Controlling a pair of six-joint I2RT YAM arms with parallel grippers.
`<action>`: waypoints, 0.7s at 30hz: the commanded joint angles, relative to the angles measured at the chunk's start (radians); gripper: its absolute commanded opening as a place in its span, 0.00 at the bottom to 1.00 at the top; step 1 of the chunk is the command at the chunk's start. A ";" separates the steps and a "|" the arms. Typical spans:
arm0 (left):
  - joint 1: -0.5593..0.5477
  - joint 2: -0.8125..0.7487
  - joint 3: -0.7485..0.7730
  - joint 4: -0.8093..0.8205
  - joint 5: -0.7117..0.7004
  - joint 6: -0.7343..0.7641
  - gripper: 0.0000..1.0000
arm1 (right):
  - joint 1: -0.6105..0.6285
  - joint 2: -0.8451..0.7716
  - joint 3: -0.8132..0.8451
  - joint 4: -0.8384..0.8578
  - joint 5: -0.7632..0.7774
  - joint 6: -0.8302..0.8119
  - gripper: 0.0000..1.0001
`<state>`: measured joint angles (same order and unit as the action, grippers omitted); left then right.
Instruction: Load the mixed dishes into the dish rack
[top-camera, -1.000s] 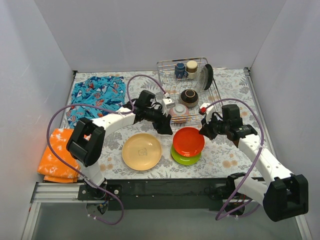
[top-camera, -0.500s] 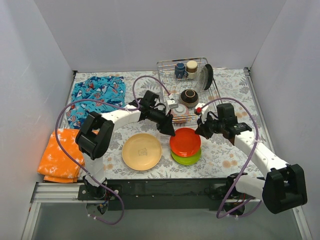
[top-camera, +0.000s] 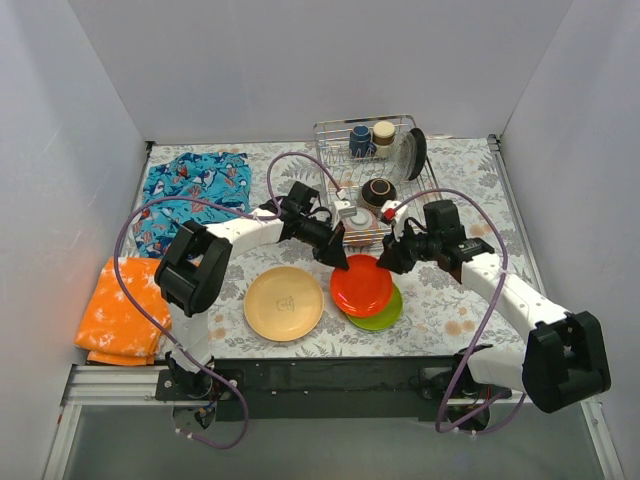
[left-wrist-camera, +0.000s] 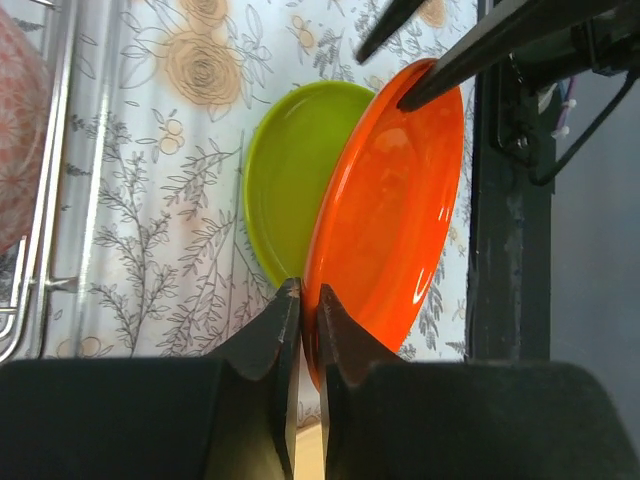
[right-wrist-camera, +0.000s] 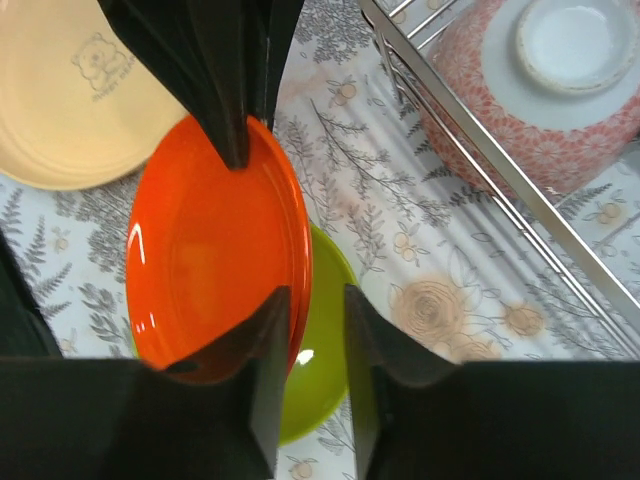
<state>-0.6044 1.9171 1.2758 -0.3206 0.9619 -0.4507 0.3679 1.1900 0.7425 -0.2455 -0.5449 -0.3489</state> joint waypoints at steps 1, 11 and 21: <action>-0.014 -0.041 0.048 -0.041 0.072 0.029 0.00 | 0.003 0.077 0.075 -0.021 -0.111 0.025 0.41; -0.029 -0.066 0.192 -0.208 -0.109 0.046 0.11 | -0.004 0.232 0.259 -0.231 -0.322 -0.068 0.01; 0.067 -0.301 0.289 -0.134 -0.867 -0.127 0.66 | -0.018 -0.009 0.466 -0.094 0.118 0.138 0.01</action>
<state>-0.6476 1.8080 1.5307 -0.5240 0.4732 -0.4961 0.3477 1.3144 1.0870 -0.4644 -0.5591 -0.3214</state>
